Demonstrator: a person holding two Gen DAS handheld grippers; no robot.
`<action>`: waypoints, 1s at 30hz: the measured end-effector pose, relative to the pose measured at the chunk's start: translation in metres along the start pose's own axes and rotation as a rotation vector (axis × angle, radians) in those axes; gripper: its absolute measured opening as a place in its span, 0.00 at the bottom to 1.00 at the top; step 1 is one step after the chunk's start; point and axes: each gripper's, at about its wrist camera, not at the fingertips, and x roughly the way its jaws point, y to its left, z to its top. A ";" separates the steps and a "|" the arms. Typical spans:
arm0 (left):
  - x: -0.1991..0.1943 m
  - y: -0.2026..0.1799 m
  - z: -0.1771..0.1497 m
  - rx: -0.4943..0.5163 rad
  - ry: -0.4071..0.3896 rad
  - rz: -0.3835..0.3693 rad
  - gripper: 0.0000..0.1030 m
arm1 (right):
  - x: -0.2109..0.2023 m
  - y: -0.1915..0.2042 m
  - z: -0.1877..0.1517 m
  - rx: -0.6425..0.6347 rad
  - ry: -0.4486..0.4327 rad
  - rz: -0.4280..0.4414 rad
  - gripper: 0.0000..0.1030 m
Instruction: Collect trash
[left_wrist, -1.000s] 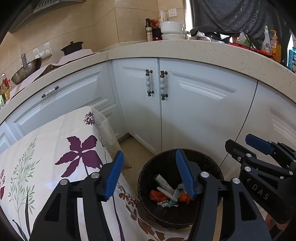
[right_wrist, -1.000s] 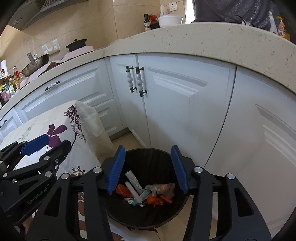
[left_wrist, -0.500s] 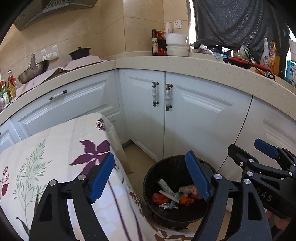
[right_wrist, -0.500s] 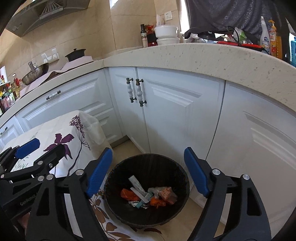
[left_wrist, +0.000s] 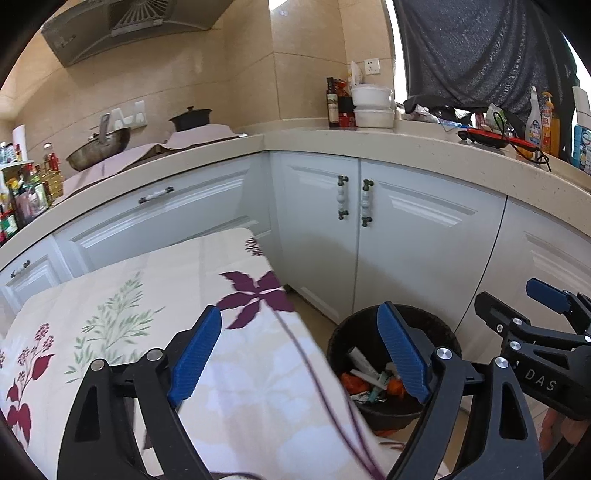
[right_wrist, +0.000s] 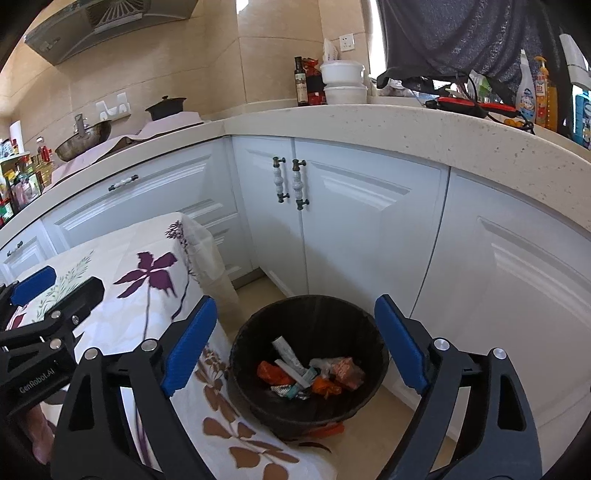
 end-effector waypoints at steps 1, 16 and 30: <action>-0.004 0.004 -0.001 -0.003 -0.006 0.004 0.82 | -0.004 0.004 -0.001 -0.006 -0.003 0.000 0.84; -0.056 0.047 -0.013 -0.052 -0.077 0.021 0.83 | -0.061 0.048 -0.005 -0.066 -0.092 0.001 0.87; -0.078 0.060 -0.020 -0.070 -0.099 0.008 0.84 | -0.095 0.059 -0.011 -0.083 -0.142 -0.029 0.88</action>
